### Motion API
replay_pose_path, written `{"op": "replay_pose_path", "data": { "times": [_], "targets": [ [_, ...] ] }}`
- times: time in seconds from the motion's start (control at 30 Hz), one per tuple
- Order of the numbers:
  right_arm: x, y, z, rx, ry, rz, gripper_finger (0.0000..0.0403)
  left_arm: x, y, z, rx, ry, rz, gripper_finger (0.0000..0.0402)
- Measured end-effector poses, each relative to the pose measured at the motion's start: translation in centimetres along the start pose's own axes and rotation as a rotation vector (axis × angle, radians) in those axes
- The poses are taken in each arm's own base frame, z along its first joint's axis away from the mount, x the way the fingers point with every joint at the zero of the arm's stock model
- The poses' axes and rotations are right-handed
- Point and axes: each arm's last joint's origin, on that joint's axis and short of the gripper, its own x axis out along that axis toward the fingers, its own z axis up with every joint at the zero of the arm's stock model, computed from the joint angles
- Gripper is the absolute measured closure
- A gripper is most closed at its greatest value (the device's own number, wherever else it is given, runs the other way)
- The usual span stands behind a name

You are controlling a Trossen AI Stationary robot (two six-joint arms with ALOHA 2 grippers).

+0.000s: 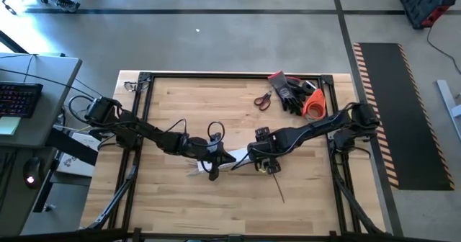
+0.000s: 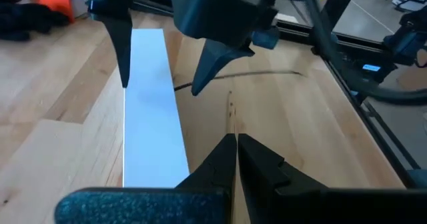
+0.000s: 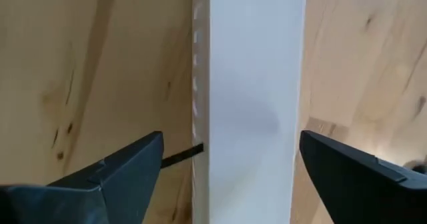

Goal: Ziptie cables
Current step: Close the white cable duct

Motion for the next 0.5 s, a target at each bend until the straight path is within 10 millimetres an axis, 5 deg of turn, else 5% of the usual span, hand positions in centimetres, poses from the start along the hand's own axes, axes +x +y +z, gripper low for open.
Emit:
{"op": "replay_pose_path", "data": {
  "times": [0.5],
  "targets": [
    [2.1, 0.2, 0.7, 0.014, 0.027, -0.045, 0.0142, 0.0, 0.0, 0.0, 0.026, 0.001, 0.001, 0.0402]
  ]
}}
